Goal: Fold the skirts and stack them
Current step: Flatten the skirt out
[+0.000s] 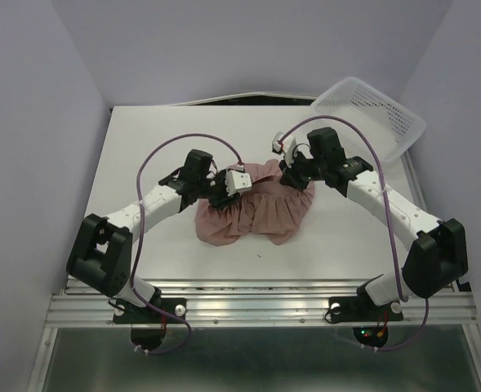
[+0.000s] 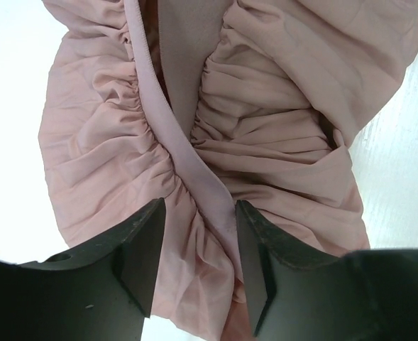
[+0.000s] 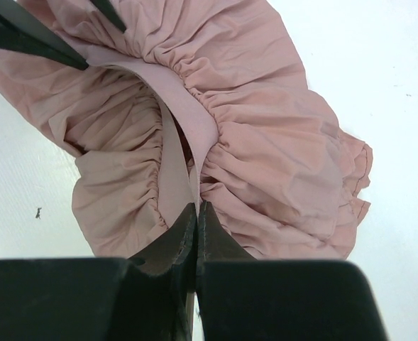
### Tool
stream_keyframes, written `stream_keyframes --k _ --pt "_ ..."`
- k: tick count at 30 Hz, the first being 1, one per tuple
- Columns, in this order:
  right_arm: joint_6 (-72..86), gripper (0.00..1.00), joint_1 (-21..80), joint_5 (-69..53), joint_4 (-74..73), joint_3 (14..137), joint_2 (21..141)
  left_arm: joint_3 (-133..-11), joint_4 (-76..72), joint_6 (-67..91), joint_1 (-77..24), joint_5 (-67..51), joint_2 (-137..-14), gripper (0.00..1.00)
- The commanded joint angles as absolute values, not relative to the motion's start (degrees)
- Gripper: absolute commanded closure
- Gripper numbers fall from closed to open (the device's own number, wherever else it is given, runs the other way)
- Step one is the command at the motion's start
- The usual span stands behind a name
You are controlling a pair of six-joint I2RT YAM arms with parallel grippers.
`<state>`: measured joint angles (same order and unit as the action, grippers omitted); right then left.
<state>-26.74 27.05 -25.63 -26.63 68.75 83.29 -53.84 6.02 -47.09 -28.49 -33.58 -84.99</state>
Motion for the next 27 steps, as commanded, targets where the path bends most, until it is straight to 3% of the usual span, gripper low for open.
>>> stream_keyframes --k 1,9,16,23,27 --pt "-26.6 0.99 27.3 -25.0 -25.8 72.2 82.7 -53.1 4.6 -48.0 -28.8 -35.7 -83.5 0.52" --pt "-27.0 0.99 27.3 -24.6 -25.8 71.8 82.9 -51.6 6.5 -49.9 -29.1 -35.3 -82.8 0.60" --pt "-26.6 0.99 27.3 -24.4 -26.0 72.2 82.4 -51.4 2.7 -47.5 -29.7 -33.1 -84.6 0.59" --pt "-25.8 0.99 27.3 -24.4 -27.8 74.3 81.1 -50.3 -8.3 -41.6 -30.4 -20.1 -86.6 0.72" --pt "-27.5 0.99 27.3 -21.9 -29.1 75.6 78.9 -52.9 -5.4 -42.4 -29.4 -16.4 -84.9 0.87"
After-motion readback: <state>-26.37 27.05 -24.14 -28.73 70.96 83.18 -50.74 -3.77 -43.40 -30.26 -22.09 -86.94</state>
